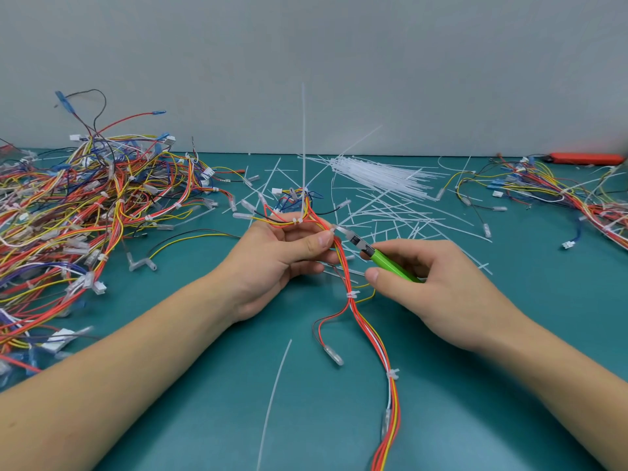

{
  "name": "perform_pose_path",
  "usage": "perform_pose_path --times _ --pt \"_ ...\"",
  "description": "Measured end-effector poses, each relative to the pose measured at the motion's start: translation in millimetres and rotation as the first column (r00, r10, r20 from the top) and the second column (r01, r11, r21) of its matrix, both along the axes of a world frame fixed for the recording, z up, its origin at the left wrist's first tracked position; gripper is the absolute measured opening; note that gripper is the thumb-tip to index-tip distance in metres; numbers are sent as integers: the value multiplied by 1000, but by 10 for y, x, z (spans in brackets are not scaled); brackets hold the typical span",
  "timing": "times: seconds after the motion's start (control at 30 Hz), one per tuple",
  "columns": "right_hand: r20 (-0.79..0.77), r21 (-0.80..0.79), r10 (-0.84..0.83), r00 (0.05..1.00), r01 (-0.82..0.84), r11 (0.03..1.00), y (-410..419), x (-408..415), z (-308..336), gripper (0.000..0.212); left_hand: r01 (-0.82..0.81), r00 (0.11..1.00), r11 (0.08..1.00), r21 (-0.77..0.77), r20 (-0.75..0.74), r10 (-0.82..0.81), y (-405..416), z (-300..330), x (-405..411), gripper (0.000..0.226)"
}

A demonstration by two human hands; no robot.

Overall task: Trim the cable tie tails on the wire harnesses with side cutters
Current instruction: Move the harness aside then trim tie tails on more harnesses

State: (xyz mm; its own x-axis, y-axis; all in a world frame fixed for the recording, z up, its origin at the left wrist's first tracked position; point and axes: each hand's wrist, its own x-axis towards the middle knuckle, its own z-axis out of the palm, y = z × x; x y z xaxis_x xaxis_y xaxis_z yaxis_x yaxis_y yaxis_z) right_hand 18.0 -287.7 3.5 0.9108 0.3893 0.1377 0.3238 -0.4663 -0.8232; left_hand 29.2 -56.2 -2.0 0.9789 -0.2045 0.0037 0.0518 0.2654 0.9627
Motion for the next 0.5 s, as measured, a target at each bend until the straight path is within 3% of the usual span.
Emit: perform_pose_path --times 0.33,0.5 --pt "-79 76 39 996 -33 997 -6 16 -12 24 -13 1000 1000 -20 -29 12 -3 5 3 7" --pt "-100 107 40 994 -29 994 10 22 -3 33 -12 1000 1000 -22 -28 11 -7 9 5 5"
